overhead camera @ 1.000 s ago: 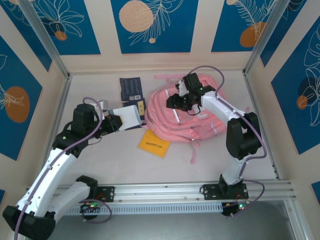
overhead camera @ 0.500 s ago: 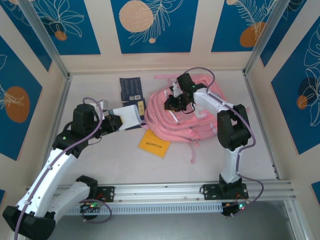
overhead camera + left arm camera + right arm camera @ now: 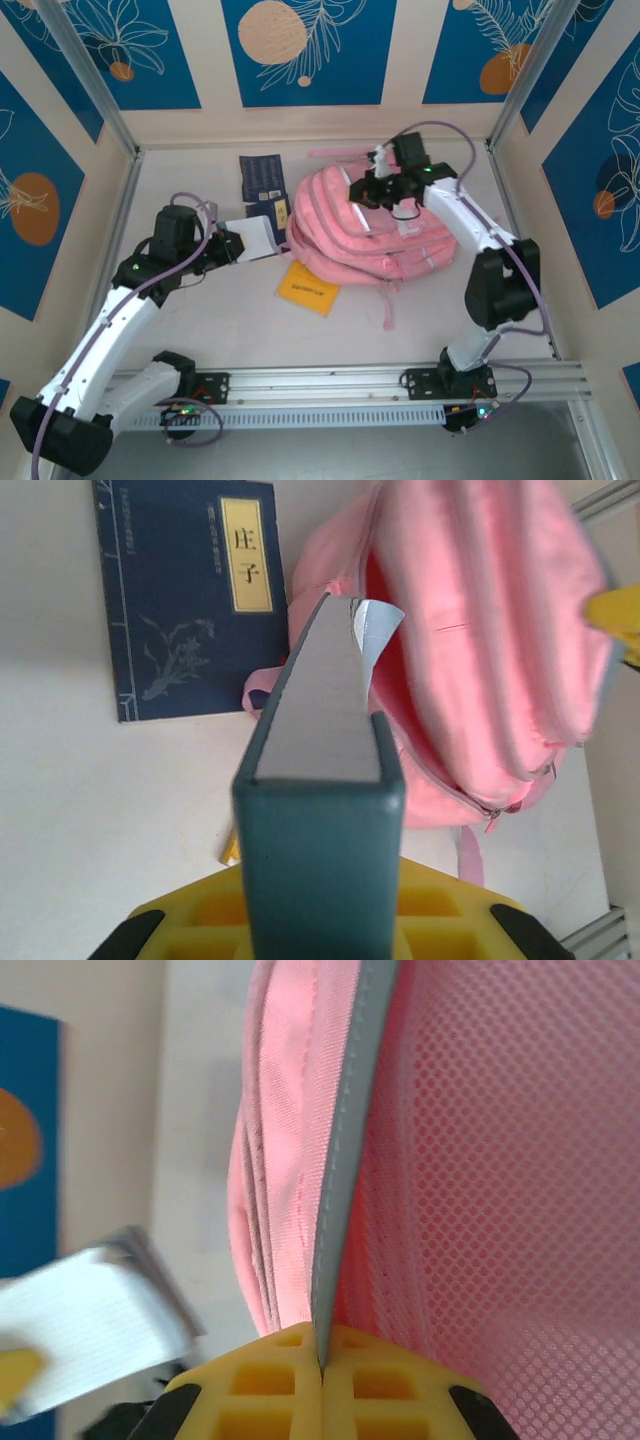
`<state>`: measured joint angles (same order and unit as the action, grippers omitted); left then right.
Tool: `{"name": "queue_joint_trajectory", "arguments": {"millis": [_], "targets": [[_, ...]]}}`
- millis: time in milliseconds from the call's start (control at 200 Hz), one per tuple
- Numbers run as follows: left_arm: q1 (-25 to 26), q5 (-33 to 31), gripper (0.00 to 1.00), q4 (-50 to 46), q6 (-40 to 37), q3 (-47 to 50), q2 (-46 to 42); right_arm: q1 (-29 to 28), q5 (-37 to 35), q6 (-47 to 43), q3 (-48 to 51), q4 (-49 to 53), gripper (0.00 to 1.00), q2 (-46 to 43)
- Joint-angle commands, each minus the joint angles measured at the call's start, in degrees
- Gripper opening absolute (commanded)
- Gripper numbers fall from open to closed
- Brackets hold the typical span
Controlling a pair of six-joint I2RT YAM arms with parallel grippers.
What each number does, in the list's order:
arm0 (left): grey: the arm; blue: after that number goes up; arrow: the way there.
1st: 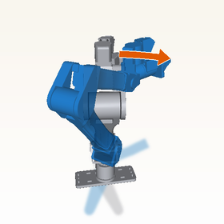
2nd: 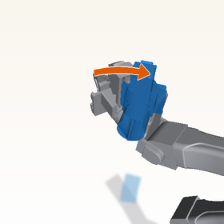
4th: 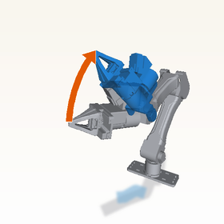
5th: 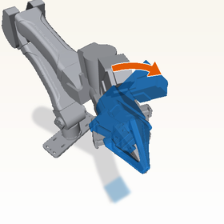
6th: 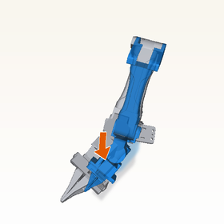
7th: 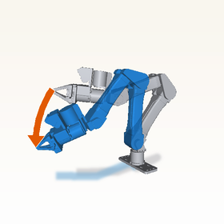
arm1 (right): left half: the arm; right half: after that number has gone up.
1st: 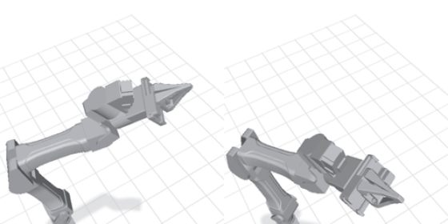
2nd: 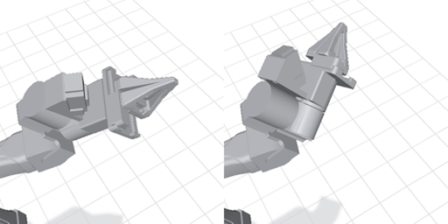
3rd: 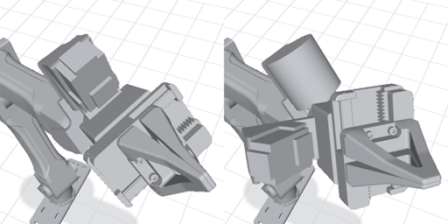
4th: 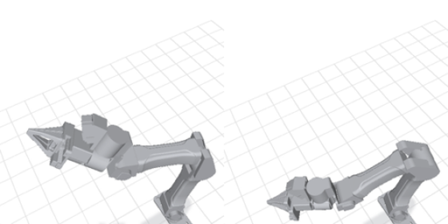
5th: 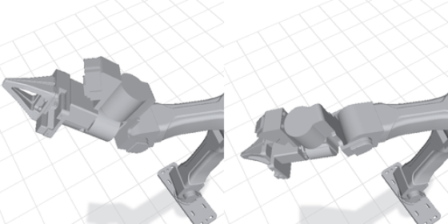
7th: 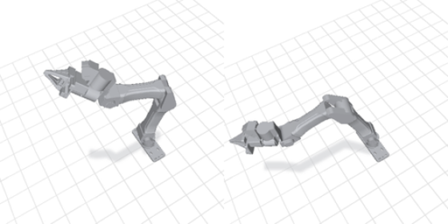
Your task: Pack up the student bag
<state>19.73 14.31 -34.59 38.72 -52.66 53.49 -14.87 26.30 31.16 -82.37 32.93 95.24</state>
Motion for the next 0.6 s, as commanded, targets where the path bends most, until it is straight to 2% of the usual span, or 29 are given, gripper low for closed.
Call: {"name": "queue_joint_trajectory", "arguments": {"millis": [0,65,180,310,420,595], "targets": [[-0.3,5.8,0.0,7.7,4.2,-0.6,1.7,4.1,17.2,9.4,1.8,-8.6,0.0,-6.0],[-0.3,9.6,0.0,12.4,6.9,0.1,3.7,6.6,22.2,11.5,2.2,-10.8,0.0,-7.1],[0.1,15.1,0.0,19.7,10.9,0.1,7.9,8.7,23.9,11.9,2.4,-11.4,0.0,-9.9],[1.6,15.3,0.0,25.3,13.9,-0.4,12.1,10.7,25.2,15.8,4.7,-15.1,0.0,-12.5],[3.9,15.5,0.0,31.4,16.6,-1.4,17.1,13.1,28.3,21.8,8.2,-24.4,0.0,-14.4],[7.7,16.6,0.0,40.5,19.1,-5.5,28.8,14.7,32.0,27.9,10.3,-32.5,0.0,-14.1]]}}
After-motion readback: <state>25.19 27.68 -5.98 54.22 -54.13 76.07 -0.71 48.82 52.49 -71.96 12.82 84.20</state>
